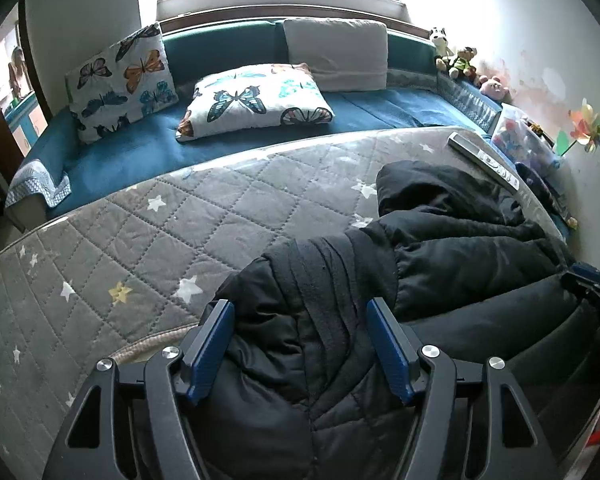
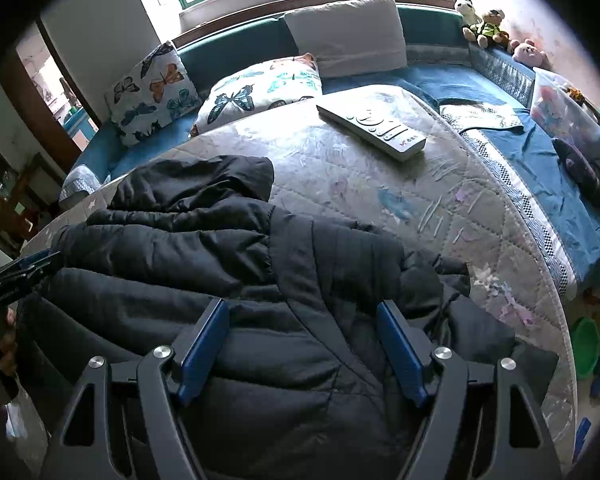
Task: Fold large clothes
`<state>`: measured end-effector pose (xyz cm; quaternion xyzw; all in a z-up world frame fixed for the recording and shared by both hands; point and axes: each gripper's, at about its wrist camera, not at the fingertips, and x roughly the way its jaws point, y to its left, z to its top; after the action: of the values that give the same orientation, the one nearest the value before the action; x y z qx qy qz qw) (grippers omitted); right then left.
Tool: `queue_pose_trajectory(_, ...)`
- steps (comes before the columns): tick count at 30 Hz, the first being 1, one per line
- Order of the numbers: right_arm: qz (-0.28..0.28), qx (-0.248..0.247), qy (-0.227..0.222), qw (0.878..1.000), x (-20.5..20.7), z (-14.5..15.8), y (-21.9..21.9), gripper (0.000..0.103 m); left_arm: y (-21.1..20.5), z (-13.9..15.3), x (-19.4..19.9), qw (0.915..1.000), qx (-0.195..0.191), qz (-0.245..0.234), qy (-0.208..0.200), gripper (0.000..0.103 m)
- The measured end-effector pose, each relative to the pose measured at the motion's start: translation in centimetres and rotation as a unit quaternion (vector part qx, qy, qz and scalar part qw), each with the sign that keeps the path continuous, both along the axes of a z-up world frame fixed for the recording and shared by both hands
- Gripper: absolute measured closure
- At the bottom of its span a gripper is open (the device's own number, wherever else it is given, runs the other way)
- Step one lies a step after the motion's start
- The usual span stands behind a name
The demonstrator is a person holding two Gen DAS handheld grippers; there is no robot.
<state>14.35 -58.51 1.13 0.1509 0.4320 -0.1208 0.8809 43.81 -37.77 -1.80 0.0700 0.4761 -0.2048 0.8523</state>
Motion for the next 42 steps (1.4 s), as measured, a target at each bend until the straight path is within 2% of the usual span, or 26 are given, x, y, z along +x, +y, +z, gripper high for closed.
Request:
queue_pose_trajectory(6,-0.002,0.002,0.0,1.0,0.0,-0.2,0.0,0.02,0.4,-1.2,0.3,1.0,-0.008,0.0,0.001,0.029)
queue_pose_trajectory(14,-0.002,-0.003,0.0,1.0,0.0,-0.3,0.1,0.02,-0.2,-1.7,0.0,0.9999,0.002,-0.002,-0.01,0.028)
queue_pose_trajectory(19,-0.01,-0.05,0.002,0.999,0.5,2.0,1.9,0.02,-0.3,-1.9,0.2,0.9999,0.001,-0.002,-0.01,0.028)
queue_pose_trajectory(24,0.05,-0.056,-0.024,0.997,3.3,4.8,6.3,0.02,-0.4,-2.1,0.3,0.9999,-0.003,-0.001,-0.009,0.028)
queue_pose_trajectory(29,0.074,-0.044,-0.004,0.996,8.3,2.8,8.3,0.02,-0.3,-2.2,0.3,0.9999,-0.007,-0.002,-0.008,0.028)
queue_pose_trajectory(31,0.064,-0.037,0.009,0.997,9.7,1.6,7.9,0.02,-0.3,-2.3,0.5,0.9999,-0.012,-0.002,-0.005,0.028)
queue_pose_trajectory(33,0.05,-0.03,0.041,0.997,11.3,-0.7,7.0,0.02,-0.1,-2.4,0.6,0.9998,-0.018,-0.001,-0.003,0.027)
queue_pose_trajectory(35,0.039,0.003,0.057,0.998,11.8,-2.1,6.0,0.02,0.1,-2.6,0.9,0.9997,-0.024,0.002,0.001,0.027)
queue_pose_trajectory(37,0.037,0.014,0.054,0.998,11.8,-2.0,5.7,0.02,0.3,-2.8,1.0,0.9996,-0.029,0.003,0.004,0.026)
queue_pose_trajectory(42,0.058,-0.022,0.05,0.997,8.7,0.9,7.5,0.02,0.6,-2.1,0.3,0.9995,-0.031,0.004,-0.005,0.026)
